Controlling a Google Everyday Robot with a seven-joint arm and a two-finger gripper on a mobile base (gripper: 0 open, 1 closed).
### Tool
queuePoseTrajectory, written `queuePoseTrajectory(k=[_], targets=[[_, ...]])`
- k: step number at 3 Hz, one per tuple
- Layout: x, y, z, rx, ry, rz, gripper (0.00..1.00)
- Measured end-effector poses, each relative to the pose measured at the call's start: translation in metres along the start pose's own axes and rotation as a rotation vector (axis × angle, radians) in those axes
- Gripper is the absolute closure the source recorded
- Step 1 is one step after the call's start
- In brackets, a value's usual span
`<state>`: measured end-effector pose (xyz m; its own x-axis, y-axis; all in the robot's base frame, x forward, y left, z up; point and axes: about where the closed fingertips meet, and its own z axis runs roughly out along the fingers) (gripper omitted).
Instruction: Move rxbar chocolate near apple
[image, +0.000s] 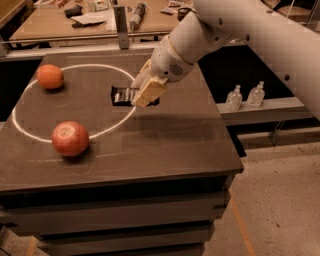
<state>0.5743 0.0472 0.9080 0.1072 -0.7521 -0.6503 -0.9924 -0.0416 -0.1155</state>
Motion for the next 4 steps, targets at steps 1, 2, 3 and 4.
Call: queuePoseTrajectory(k=[1, 2, 3, 4], targets=[[-0.011, 0.013, 0.019, -0.038, 0.005, -0.025, 1.00], [-0.016, 0.022, 0.035, -0.067, 0.009, -0.033, 1.00], [-0.016, 0.027, 0.051, -0.095, 0.010, -0.029, 1.00], [-0.013, 0.033, 0.065, -0.124, 0.007, -0.025, 1.00]])
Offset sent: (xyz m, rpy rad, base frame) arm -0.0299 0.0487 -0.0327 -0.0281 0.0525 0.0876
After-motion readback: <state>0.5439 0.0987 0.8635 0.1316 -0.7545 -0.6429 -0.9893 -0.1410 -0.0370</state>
